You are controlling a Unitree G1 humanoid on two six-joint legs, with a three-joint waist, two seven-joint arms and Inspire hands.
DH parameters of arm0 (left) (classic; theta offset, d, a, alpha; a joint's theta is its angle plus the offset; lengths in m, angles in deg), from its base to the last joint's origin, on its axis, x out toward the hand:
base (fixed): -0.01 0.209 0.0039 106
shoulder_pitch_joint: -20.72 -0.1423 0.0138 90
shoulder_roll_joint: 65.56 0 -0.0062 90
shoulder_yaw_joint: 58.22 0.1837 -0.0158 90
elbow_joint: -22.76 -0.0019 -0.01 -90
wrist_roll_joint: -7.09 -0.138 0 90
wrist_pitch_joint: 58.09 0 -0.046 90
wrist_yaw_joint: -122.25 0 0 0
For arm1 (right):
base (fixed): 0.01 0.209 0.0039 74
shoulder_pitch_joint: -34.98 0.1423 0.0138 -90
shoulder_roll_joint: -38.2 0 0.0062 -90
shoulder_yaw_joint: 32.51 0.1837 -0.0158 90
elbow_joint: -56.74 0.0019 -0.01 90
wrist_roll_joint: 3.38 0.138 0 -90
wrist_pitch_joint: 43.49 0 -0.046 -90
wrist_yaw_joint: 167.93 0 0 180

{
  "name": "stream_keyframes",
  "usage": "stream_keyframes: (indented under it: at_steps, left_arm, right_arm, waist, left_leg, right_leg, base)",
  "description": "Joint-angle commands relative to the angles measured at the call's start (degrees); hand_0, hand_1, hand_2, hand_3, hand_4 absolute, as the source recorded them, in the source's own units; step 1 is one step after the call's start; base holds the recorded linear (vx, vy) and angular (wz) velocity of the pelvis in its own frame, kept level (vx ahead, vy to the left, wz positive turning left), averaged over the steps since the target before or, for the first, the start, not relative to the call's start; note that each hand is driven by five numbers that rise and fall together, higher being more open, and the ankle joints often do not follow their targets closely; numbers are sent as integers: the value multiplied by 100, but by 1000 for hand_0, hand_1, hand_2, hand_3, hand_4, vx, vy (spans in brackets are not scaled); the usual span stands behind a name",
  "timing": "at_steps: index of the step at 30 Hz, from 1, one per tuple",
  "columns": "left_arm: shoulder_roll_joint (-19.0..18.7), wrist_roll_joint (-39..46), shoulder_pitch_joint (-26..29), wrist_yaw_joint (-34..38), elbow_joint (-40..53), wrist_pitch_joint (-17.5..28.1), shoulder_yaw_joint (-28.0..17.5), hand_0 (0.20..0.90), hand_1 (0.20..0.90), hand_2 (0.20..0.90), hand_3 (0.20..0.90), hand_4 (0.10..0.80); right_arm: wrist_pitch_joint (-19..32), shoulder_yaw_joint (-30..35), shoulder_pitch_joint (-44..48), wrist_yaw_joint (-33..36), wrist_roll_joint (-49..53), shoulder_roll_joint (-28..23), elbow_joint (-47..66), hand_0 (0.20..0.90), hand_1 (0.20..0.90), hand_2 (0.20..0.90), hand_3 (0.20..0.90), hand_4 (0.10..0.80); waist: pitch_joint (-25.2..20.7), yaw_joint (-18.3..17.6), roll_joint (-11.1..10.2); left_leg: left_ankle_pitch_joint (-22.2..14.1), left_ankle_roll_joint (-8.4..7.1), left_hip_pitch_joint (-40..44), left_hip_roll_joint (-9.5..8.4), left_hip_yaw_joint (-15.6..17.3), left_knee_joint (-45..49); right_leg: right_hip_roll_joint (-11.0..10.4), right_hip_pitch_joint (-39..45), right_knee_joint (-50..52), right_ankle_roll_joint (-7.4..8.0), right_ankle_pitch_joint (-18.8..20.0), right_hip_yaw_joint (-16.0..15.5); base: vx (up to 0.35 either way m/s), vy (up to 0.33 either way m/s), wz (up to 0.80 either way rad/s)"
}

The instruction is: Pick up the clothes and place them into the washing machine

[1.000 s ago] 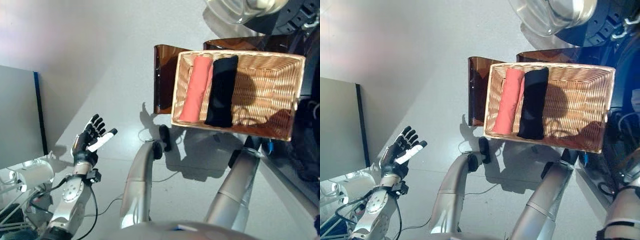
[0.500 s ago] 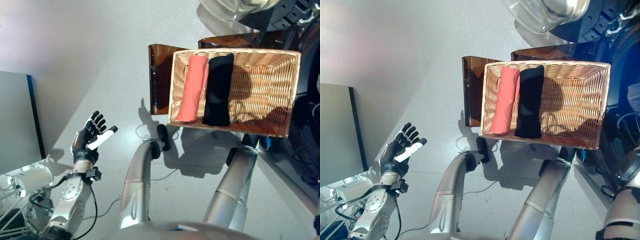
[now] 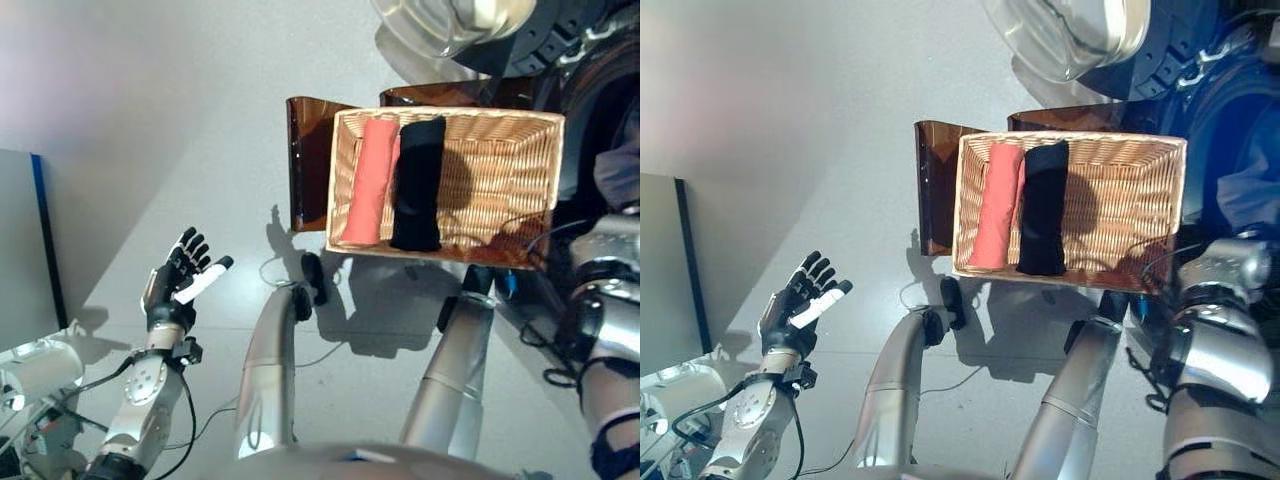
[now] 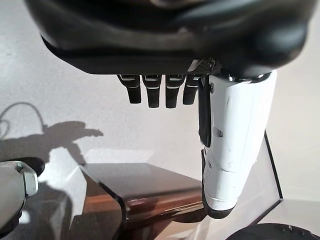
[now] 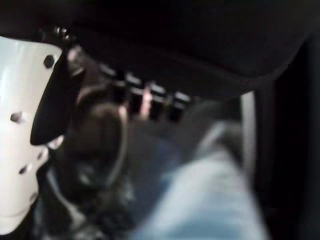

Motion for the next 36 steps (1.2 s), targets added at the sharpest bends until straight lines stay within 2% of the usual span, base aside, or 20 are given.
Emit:
stream_keyframes:
  at_steps: [1, 3, 4, 5, 8, 9, 14, 21, 29, 36]
  left_arm:
    - [-139, -169, 77, -8, -66, 545, -680, 900, 900, 900, 900, 800]
    - [-146, -241, 111, -35, -160, 549, -695, 900, 900, 900, 900, 800]
    - [-138, -272, 118, -48, -157, 544, -700, 900, 900, 900, 900, 800]
    - [-129, -308, 117, -57, -156, 539, -729, 900, 900, 900, 900, 800]
    - [-104, -385, 106, -100, -193, 537, -790, 900, 900, 900, 900, 800]
    - [-106, -413, 107, -113, -222, 543, -793, 900, 900, 900, 900, 800]
    - [-46, -596, 186, -124, -428, 529, -833, 900, 900, 900, 900, 800]
    - [101, -830, 241, -45, -739, 502, -985, 900, 900, 900, 900, 800]
    - [425, -1053, 363, 53, -1196, 433, -1079, 900, 900, 900, 900, 800]
    - [518, -1115, 411, -30, -1110, 439, -1019, 900, 900, 900, 900, 800]
  right_arm:
    - [69, -467, -263, -254, -714, -185, 165, 900, 900, 900, 900, 800]
    - [-30, -574, -316, -260, -946, -65, 169, 900, 900, 900, 900, 800]
    - [-64, -606, -347, -278, -1031, 11, 177, 900, 900, 900, 900, 800]
    - [-77, -602, -399, -291, -1085, 87, 210, 900, 900, 900, 900, 800]
    - [-157, -680, -565, -273, -1374, 242, 254, 900, 900, 900, 900, 800]
    - [-159, -696, -608, -254, -1456, 280, 281, 900, 900, 900, 900, 800]
    - [-106, -670, -915, -254, -1636, 621, 461, 900, 900, 900, 900, 800]
    - [-33, -682, -1605, -149, -2043, 1213, 793, 900, 900, 900, 900, 800]
    - [-162, -1573, -2707, -512, -2778, 2216, 1680, 900, 900, 900, 900, 800]
    - [-496, -2138, -2627, -735, -3193, 2490, 1592, 900, 900, 900, 900, 800]
  waist:
    - [-10, 34, -89]
    - [11, 31, -136]
    - [41, 36, -150]
    - [30, 41, -165]
    - [-54, 73, -258]
    - [-24, 62, -284]
    - [-64, 28, -456]
    - [-72, -46, -661]
    - [45, -161, -921]
    - [128, -87, -923]
  left_leg:
    - [356, -376, 593, 109, -122, -1096]
    - [433, -388, 753, 102, -176, -1285]
    - [624, -356, 731, 98, -149, -1352]
    - [661, -365, 801, 81, -174, -1438]
    - [588, -416, 1089, 49, -232, -1663]
    - [777, -379, 1106, 41, -216, -1755]
    - [888, -422, 1515, 14, -255, -2086]
    - [1103, -503, 2075, 27, -342, -2547]
    - [1323, -546, 2869, 189, -429, -3021]
    - [1366, -556, 3269, 196, -462, -3171]
  right_leg:
    - [100, 436, -426, -345, 349, -138]
    - [76, 700, -729, -314, 484, -242]
    - [55, 724, -858, -343, 692, -298]
    - [41, 848, -1002, -326, 757, -345]
    - [3, 1251, -1319, -263, 753, -454]
    - [-26, 1316, -1482, -291, 961, -527]
    - [-111, 1910, -2024, -234, 1180, -778]
    - [-74, 2656, -2635, -191, 1384, -1065]
    - [25, 3553, -3186, -153, 1573, -1341]
    - [5, 4027, -3400, -141, 1618, -1472]
  base:
    - [0, 0, 0]
    - [-48, 0, 0]
    - [-84, 0, 1]
    - [-77, 3, 2]
    - [114, -14, 7]
    - [-61, -8, 7]
    - [30, -21, 3]
    - [55, -36, 1]
    - [58, -50, -6]
    - [26, -7, -4]
